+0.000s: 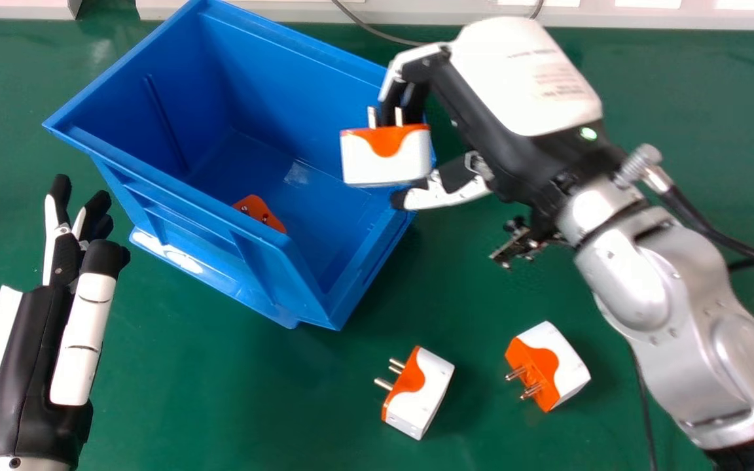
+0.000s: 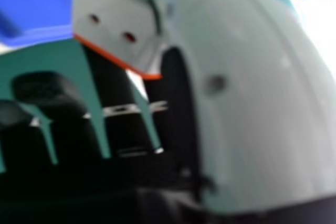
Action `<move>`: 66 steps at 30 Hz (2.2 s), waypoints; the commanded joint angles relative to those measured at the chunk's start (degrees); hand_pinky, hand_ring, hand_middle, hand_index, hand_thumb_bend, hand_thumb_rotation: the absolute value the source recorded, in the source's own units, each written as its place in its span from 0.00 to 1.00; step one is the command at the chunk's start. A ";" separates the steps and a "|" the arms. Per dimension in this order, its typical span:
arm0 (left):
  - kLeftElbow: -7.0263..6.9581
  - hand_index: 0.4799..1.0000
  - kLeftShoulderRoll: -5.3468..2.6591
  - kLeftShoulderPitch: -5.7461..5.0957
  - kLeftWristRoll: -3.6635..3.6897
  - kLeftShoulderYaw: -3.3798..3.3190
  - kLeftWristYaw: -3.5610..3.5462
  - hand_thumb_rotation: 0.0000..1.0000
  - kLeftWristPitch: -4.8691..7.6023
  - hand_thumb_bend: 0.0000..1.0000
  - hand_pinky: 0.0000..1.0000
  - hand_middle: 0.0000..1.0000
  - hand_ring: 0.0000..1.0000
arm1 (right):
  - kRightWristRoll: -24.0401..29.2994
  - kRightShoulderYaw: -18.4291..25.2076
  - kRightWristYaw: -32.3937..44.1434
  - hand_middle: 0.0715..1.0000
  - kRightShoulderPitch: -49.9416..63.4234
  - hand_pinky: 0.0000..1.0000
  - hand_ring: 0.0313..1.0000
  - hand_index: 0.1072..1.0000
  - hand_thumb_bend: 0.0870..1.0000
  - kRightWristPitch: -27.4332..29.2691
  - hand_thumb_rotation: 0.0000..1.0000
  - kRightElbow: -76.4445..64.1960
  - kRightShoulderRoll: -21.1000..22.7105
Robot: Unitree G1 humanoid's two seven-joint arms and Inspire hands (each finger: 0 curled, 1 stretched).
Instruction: Pick all objects and put in blue box
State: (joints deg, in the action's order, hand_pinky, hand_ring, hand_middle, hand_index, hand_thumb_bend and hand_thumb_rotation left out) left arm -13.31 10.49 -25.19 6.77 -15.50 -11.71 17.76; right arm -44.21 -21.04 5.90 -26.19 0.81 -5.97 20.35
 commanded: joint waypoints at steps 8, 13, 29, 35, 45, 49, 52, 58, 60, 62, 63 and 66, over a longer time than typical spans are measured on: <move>-4.79 0.97 0.12 -1.74 -0.73 0.32 0.75 0.96 -1.88 0.67 0.93 0.99 0.99 | -3.15 -4.11 -4.67 0.37 -11.23 0.07 0.09 0.42 0.46 0.48 0.00 13.72 -9.34; -5.71 0.97 0.11 -2.40 -0.86 0.38 0.88 0.96 -2.40 0.66 0.93 0.99 0.99 | -3.75 -5.34 -7.01 0.30 -15.53 0.09 0.12 0.42 0.45 -0.51 0.06 21.85 -13.47; -9.94 0.97 -0.65 -4.82 -1.78 1.08 1.26 0.96 -4.21 0.65 0.91 0.99 0.99 | -3.85 -9.95 -18.92 0.46 -32.75 0.32 0.38 0.44 0.46 -3.85 0.02 57.26 -26.29; -11.16 0.97 -1.01 -5.50 -2.04 1.52 1.43 0.96 -4.72 0.63 0.91 0.98 0.99 | 0.09 -9.12 -20.56 0.46 -33.45 0.36 0.40 0.44 0.46 -1.24 0.00 62.81 -28.63; -12.24 0.97 -1.44 -5.80 -2.42 1.84 1.67 0.96 -5.21 0.61 0.91 0.98 0.98 | -1.51 -14.12 -18.41 0.85 -33.56 0.67 0.79 0.79 0.48 0.81 0.41 64.84 -26.56; -12.15 0.97 -1.35 -5.63 -2.30 1.75 1.63 0.96 -5.21 0.61 0.91 0.98 0.98 | -1.06 -14.19 -17.74 0.97 -33.61 0.80 0.92 0.93 0.50 0.20 0.55 64.72 -26.65; -12.01 0.97 -1.34 -5.51 -2.36 1.70 1.66 0.96 -5.11 0.61 0.90 0.98 0.98 | -1.45 -14.62 -17.80 0.99 -33.74 0.85 0.96 0.96 0.50 -0.26 0.59 64.82 -26.51; -12.04 0.97 -1.13 -5.36 -2.36 1.56 1.61 0.96 -5.39 0.60 0.90 0.98 0.98 | -1.77 -15.29 -18.49 1.00 -33.30 0.87 0.98 0.97 0.50 -0.44 0.61 63.80 -25.69; -12.17 0.97 -1.06 -5.35 -2.43 1.55 1.61 0.96 -5.54 0.60 0.90 0.98 0.98 | -1.64 -15.34 -18.61 1.00 -32.99 0.87 0.98 0.97 0.50 -0.46 0.61 63.23 -25.44; -11.97 0.97 -0.96 -5.19 -2.45 1.50 1.57 0.96 -5.55 0.60 0.90 0.98 0.98 | -1.63 -15.40 -18.68 1.00 -32.72 0.87 0.98 0.97 0.49 -0.42 0.61 62.73 -25.13; -11.71 0.97 -0.92 -5.01 -2.48 1.49 1.57 0.96 -5.51 0.60 0.90 0.98 0.98 | -1.68 -15.45 -18.75 1.00 -32.62 0.87 0.98 0.97 0.46 -0.37 0.61 62.44 -24.91; -11.29 0.97 -0.90 -4.79 -2.51 1.47 1.54 0.96 -5.32 0.60 0.90 0.98 0.98 | -1.95 -15.70 -19.06 1.00 -31.87 0.86 0.97 0.96 0.43 -0.22 0.64 60.83 -23.99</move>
State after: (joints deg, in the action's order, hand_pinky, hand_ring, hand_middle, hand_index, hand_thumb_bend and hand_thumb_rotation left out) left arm -23.83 9.39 -30.00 4.54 -13.82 -10.45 11.91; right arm -45.51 -36.72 -11.81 -57.49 0.56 57.38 -4.18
